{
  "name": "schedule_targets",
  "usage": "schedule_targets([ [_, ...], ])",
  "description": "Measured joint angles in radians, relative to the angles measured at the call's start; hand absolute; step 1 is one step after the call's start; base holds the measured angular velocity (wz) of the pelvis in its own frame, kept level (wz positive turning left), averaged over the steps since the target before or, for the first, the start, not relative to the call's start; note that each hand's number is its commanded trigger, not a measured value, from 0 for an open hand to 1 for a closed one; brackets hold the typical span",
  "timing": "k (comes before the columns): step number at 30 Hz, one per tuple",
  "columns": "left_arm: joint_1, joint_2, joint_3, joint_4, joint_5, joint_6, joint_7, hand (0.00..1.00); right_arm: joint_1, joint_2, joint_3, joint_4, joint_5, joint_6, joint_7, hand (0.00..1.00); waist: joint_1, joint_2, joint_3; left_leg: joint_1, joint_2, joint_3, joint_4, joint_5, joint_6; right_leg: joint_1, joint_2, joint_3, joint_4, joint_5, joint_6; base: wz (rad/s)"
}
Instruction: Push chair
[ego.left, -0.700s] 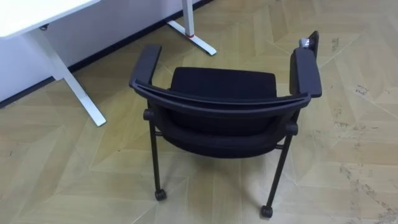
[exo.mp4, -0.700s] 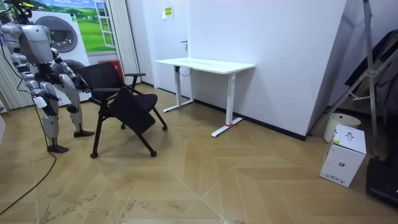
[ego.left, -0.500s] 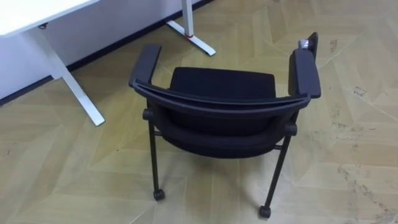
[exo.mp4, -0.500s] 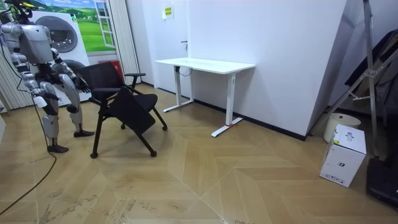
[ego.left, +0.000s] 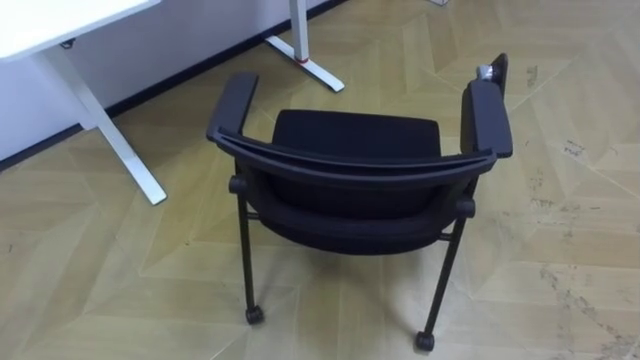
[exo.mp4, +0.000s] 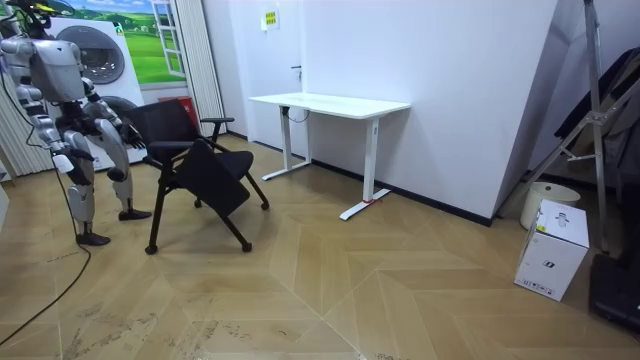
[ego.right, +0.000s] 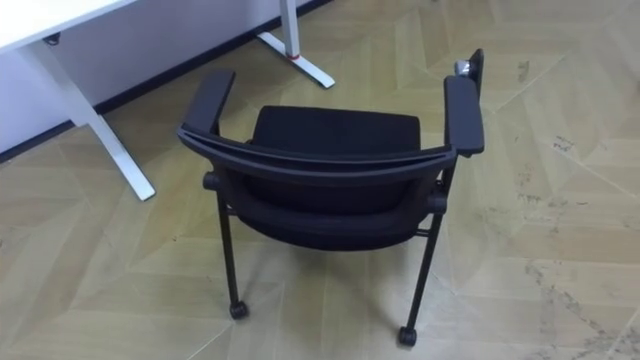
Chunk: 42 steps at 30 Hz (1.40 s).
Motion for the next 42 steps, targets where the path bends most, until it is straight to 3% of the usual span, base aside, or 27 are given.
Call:
schedule_targets([
  [14, 0.016, -0.002, 0.046, 0.002, -0.006, 0.000, 0.058, 0.00, -0.001, 0.001, -0.022, -0.002, -0.008, 0.000, 0.000, 0.00, 0.000, 0.004, -0.0017, 0.012, -0.001, 0.000, -0.001, -0.001, 0.000, 0.014, -0.001, -0.002, 0.001, 0.003, 0.001, 0.00],
  [18, 0.001, -0.001, 0.108, -0.012, -0.009, -0.005, 0.124, 0.00, -0.001, -0.006, -0.054, -0.002, -0.009, -0.012, -0.010, 0.00, 0.000, 0.018, 0.0001, 0.012, 0.000, -0.006, 0.011, -0.006, 0.001, 0.017, 0.001, -0.004, 0.000, 0.003, 0.001, 0.00],
  [23, -0.041, 0.023, 0.115, -0.012, -0.007, -0.032, 0.200, 0.00, -0.006, -0.011, -0.070, 0.004, -0.027, -0.021, -0.012, 0.00, -0.001, 0.031, 0.0016, 0.011, 0.001, -0.006, 0.016, -0.008, 0.002, 0.017, 0.002, -0.001, 0.003, 0.003, 0.002, 0.00],
  [26, -0.054, 0.040, 0.117, -0.019, -0.007, -0.042, 0.232, 0.00, -0.004, -0.012, -0.075, 0.005, -0.030, -0.020, -0.010, 0.00, -0.002, 0.041, -0.0024, 0.011, 0.001, -0.006, 0.015, -0.008, 0.002, 0.017, 0.002, -0.001, 0.003, 0.003, 0.002, 0.00],
  [28, -0.052, 0.045, 0.119, -0.076, 0.009, -0.042, 0.263, 0.00, -0.002, -0.013, -0.076, 0.002, -0.045, -0.020, -0.012, 0.00, 0.000, 0.041, 0.0011, 0.010, 0.000, -0.008, 0.015, -0.008, 0.002, 0.017, 0.002, -0.002, 0.002, 0.003, 0.001, 0.00],
  [35, -0.094, 0.065, 0.119, -0.161, 0.096, -0.070, 0.353, 0.00, -0.011, -0.021, -0.076, -0.005, -0.045, -0.031, -0.023, 0.00, -0.002, 0.052, -0.0002, 0.011, 0.000, -0.009, 0.017, -0.009, 0.001, 0.016, 0.002, -0.003, 0.016, 0.003, 0.001, 0.00],
  [42, -0.095, 0.066, 0.118, -0.360, 0.248, -0.082, 0.426, 0.00, -0.012, -0.038, -0.076, -0.005, -0.054, -0.036, -0.011, 0.00, -0.001, 0.064, -0.0012, 0.009, 0.001, -0.009, 0.017, -0.009, 0.002, 0.009, 0.002, 0.005, 0.015, 0.002, 0.002, 0.00],
])
